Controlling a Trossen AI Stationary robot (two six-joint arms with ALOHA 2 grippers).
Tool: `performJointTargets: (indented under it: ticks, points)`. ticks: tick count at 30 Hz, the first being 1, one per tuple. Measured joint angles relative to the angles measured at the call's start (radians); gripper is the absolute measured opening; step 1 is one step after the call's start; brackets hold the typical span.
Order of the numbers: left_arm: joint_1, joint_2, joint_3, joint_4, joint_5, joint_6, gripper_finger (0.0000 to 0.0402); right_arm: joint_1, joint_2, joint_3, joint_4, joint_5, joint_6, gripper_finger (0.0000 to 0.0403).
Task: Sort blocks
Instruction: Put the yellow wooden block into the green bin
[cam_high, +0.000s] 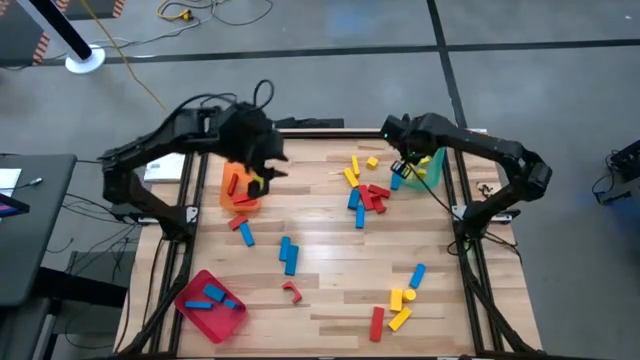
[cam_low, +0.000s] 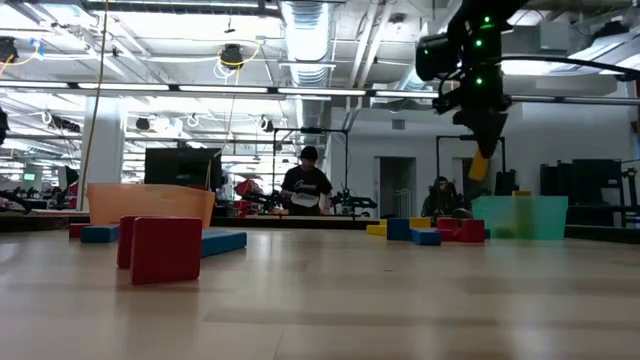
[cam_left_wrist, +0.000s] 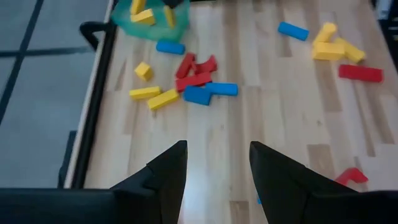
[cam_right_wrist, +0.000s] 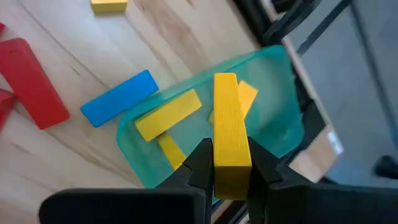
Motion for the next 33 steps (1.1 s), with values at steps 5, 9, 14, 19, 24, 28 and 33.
performJointTargets:
  ticks: [5,9,14,19,24,28,33]
  points:
    - [-0.014,-0.16,-0.292,0.181,0.003,-0.023,0.0169,-0.081,0.0,0.0,0.0,-0.057,-0.008,0.0066]
    - [-0.014,-0.274,-0.509,0.333,0.007,-0.047,0.0169,-0.137,0.0,0.0,-0.005,-0.109,-0.01,0.0066]
    - [-0.014,-0.381,-0.717,0.505,0.057,-0.085,0.0169,-0.187,0.0,0.0,-0.016,-0.151,0.0,0.0066]
    - [-0.017,-0.434,-0.865,0.666,0.149,-0.131,0.0169,-0.206,0.001,0.0,-0.021,-0.199,0.02,0.0066]
    - [-0.059,-0.445,-0.965,0.783,0.179,-0.153,0.0169,-0.209,0.002,-0.011,-0.016,-0.217,0.03,0.0066]
    - [-0.108,-0.445,-1.036,0.881,0.181,-0.153,0.0169,-0.214,0.002,-0.071,-0.006,-0.228,0.032,0.0066]
    - [-0.159,-0.445,-1.093,0.957,0.181,-0.164,0.0169,-0.237,0.002,-0.142,0.018,-0.228,0.039,0.0067]
